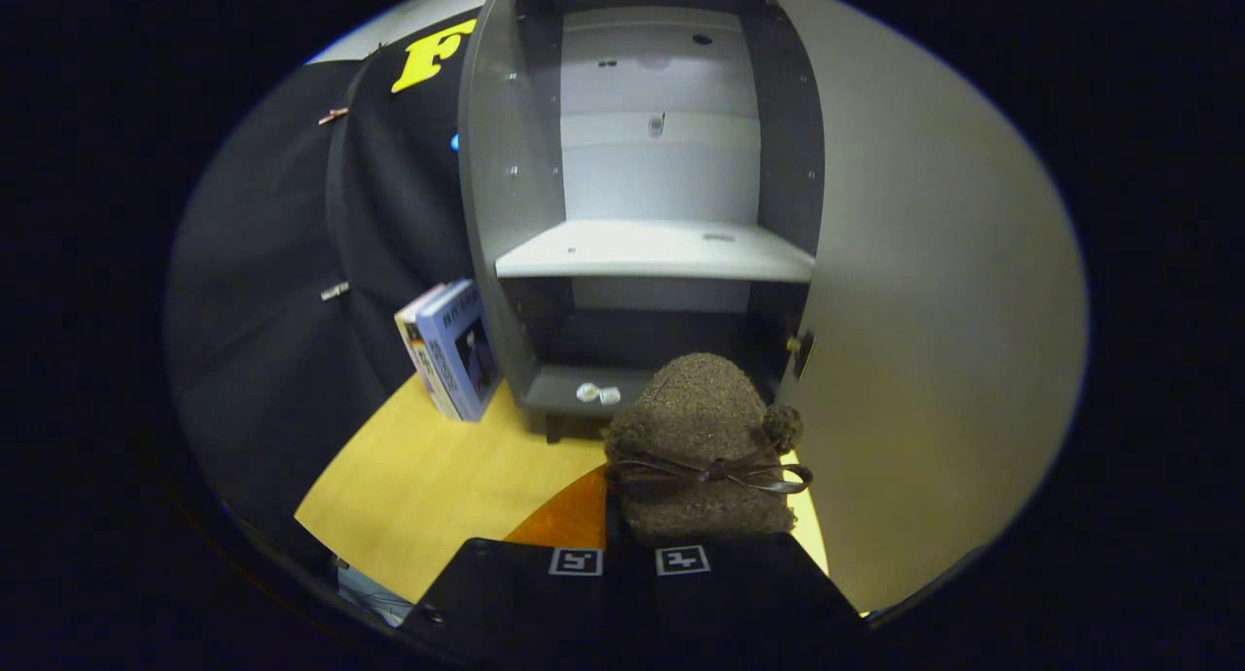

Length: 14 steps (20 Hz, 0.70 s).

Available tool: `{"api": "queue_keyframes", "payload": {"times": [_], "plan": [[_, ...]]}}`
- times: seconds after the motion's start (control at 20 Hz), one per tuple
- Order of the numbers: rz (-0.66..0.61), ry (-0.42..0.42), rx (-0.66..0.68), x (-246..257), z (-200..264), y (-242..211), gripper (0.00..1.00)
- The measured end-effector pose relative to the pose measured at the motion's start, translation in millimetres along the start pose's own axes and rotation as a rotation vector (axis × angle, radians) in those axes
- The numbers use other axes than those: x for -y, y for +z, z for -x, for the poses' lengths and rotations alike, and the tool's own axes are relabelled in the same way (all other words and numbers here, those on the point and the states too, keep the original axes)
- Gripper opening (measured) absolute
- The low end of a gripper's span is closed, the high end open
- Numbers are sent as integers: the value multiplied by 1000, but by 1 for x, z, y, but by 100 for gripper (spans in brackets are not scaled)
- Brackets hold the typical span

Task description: Open the shoe cabinet door, grab the shoes and put them into the shoe cabinet, then close the shoe cabinet door.

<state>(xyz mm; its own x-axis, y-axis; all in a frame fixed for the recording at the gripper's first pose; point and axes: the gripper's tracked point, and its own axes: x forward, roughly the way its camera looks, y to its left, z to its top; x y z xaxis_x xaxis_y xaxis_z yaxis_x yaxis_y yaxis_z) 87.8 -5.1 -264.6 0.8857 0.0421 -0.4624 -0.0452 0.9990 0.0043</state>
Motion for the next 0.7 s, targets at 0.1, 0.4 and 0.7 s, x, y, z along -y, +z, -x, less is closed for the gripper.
{"api": "queue_keyframes", "payload": {"times": [0.1,0.4,0.7], "plan": [[8,0,7,-1,1,27,5],[-11,-7,29,-5,-18,85,5],[-1,-35,52,-2,-57,151,5]]}}
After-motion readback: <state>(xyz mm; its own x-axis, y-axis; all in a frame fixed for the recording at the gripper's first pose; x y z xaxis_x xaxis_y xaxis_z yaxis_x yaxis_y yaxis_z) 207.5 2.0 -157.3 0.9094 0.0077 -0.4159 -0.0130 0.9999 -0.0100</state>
